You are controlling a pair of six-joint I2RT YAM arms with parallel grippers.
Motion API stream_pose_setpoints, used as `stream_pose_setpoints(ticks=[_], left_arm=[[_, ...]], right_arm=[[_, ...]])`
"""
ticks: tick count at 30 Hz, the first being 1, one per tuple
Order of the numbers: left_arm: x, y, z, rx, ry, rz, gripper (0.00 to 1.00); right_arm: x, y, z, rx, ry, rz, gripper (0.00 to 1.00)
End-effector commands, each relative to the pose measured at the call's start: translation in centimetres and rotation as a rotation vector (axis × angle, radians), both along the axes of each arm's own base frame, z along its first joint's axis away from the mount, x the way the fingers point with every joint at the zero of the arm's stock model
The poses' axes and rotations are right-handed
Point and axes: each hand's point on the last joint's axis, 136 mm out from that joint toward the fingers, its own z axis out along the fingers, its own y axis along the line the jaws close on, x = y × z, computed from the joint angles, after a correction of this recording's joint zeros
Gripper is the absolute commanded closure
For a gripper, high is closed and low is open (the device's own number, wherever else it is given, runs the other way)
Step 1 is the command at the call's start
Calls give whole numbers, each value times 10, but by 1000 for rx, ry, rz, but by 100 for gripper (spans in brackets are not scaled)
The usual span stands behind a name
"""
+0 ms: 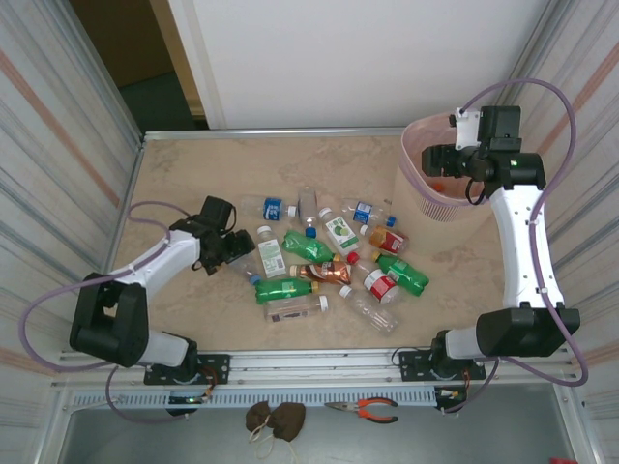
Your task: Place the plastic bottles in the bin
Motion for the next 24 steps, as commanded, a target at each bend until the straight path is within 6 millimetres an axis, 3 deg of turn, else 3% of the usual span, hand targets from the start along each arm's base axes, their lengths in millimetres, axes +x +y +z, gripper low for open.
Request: stream_pose_setpoints(ticks=[1, 13, 18, 24], left_arm=[[2, -7, -5, -22, 11, 19, 12], [-8, -4, -32, -28, 51, 58, 16], [-11, -1, -24, -20, 17, 49, 23], [-8, 1, -1, -13, -59, 8, 30]], right_arm=[[-4, 7, 20, 17, -53, 19, 19], [-8, 16, 29, 23, -83, 41, 19], [-11, 22, 39, 33, -115, 51, 19], [-18, 34, 57, 72, -177, 82, 19]])
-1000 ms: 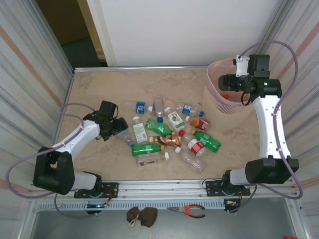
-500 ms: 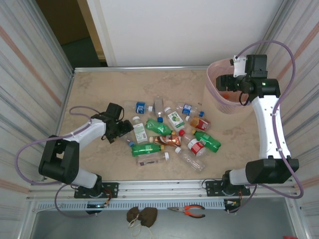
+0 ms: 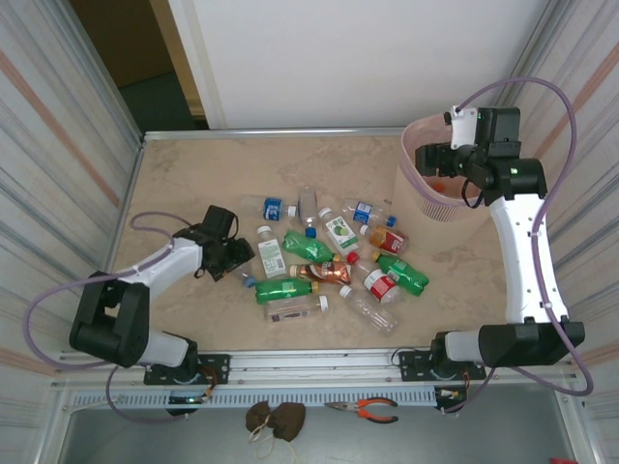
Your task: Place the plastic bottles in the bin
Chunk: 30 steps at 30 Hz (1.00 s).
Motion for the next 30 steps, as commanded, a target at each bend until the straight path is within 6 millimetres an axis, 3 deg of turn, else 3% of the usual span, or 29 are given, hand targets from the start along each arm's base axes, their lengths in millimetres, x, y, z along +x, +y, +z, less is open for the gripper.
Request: stream_pose_setpoints(ticks=[1, 9, 18, 23, 30], left_arm=[[2, 4, 18, 24, -64, -33, 31], [17, -6, 78, -20, -280, -122, 37], [25, -23, 181, -118, -648, -234, 42], [17, -33, 240, -175, -848, -322, 46], [-10, -49, 314, -264, -1134, -470, 48]], right_arm=[[-8, 11, 33, 62, -95, 24, 19], [-19, 31, 60, 166, -191, 95, 19], [-32, 64, 83, 309, -269, 228, 19], [-40, 81, 91, 341, -291, 292, 19], [-51, 114, 95, 397, -302, 415, 19]])
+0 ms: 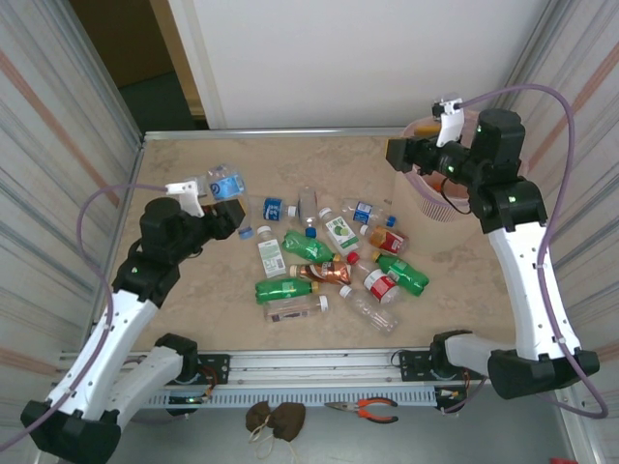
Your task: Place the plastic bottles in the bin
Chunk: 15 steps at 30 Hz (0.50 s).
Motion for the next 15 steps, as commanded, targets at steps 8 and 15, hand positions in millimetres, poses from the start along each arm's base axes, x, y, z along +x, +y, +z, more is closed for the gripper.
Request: stream_pose_setpoints(ticks=[8, 15], left_arm=[[-48, -34, 118, -105, -453, -303, 48], [-68, -53, 157, -177, -574, -467, 48]], right_arm=[[-37, 76, 11, 137, -50, 337, 19], [-80, 146, 16, 184, -88, 619, 18]])
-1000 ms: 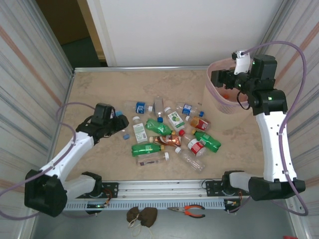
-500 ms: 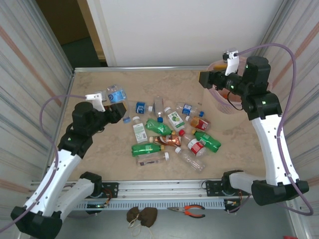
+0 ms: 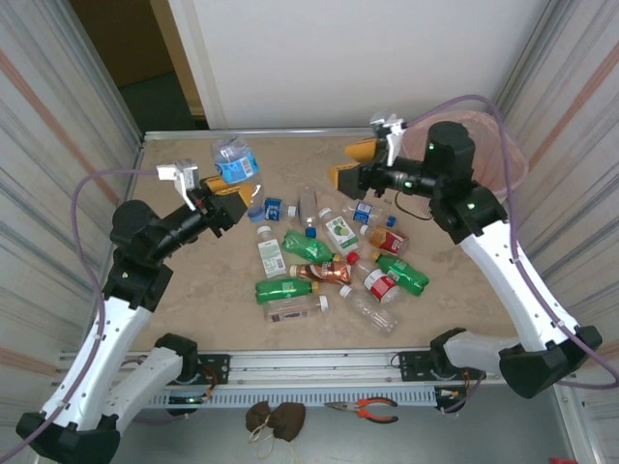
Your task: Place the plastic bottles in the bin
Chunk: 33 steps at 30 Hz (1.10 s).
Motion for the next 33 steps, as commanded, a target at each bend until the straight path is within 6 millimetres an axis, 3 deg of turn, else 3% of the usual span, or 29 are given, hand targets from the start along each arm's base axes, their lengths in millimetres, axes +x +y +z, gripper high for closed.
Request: stream_pose_setpoints(ticks=[1, 8, 14, 21, 28, 33], left_arm=[[-27, -12, 43, -47, -154, -133, 48], [-34, -30, 66, -55, -213, -208, 47], [-36, -37, 76, -61, -246, -231, 46], [-31, -41, 75, -59, -245, -228, 45], [-29, -42, 74, -56, -244, -230, 43], [-28, -40, 72, -51, -240, -207, 35]], right_arm=[[-24, 30, 16, 64, -53, 150, 18], [-51, 76, 11, 51, -84, 311, 18], [-60, 94, 7, 46, -87, 392, 23], [-73, 102, 9, 56, -114, 458, 35], [-69, 103, 10, 50, -105, 436, 56], [-67, 100, 14, 46, -100, 410, 65]])
